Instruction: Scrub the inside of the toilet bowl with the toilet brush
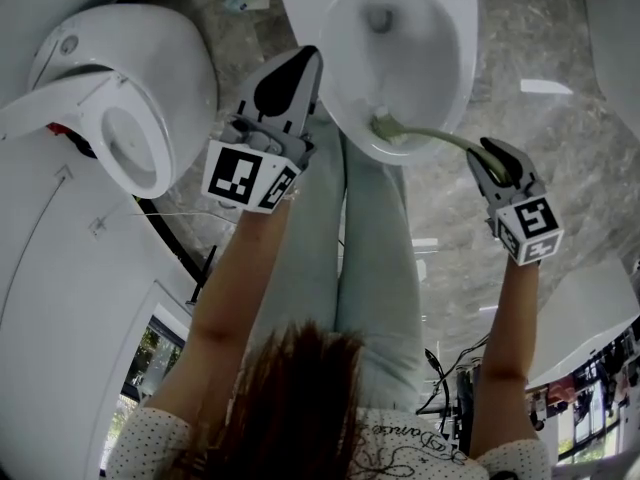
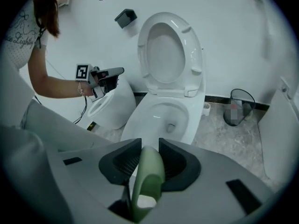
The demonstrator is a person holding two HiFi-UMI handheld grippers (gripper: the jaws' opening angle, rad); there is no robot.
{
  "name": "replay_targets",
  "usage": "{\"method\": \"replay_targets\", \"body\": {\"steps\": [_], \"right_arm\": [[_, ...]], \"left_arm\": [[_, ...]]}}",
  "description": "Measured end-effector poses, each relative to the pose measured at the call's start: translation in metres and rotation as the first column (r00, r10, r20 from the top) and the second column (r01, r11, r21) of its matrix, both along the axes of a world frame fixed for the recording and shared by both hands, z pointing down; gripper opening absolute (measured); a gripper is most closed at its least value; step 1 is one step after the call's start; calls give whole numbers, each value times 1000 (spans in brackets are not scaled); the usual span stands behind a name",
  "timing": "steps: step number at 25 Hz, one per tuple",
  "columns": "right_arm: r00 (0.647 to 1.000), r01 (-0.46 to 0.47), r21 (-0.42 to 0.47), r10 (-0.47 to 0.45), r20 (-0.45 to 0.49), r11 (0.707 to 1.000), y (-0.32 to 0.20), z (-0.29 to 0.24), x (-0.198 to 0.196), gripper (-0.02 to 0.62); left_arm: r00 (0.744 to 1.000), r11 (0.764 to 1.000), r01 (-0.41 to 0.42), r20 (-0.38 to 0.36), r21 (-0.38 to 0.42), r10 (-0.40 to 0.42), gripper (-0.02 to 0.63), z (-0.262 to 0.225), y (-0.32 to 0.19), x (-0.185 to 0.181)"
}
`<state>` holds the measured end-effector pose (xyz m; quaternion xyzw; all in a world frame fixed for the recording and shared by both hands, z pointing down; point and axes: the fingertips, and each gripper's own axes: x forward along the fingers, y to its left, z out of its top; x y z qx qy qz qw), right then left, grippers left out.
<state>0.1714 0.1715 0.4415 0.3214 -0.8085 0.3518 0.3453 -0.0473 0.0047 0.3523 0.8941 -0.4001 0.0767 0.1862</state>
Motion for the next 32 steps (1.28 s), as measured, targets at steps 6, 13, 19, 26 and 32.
{"method": "replay_targets", "body": {"steps": [6,13,19,26,32], "right_arm": [[989,132,42,-128,-75,990,-4,-7,-6,126],[977,185,54,-177,-119,981,-8,-9,-10,124],[970,192,56,-181,-161,980,-13,-7,0,124],[945,248,73,-225,-238,966,-22,-10,8,124],[928,281,87,-247,-279,956,-30,-12,11,126]], "left_arm": [[1000,1000,4,4,-4,-4,3,2,0,-3],[1000,1000,11,5,-10,-11,3,5,-1,-8],[1000,1000,13,4,-17,-13,3,6,1,-4],[1000,1000,25,4,-15,-25,3,2,-2,-7],[999,999,40,-2,-11,-40,3,-2,-5,-9]]}}
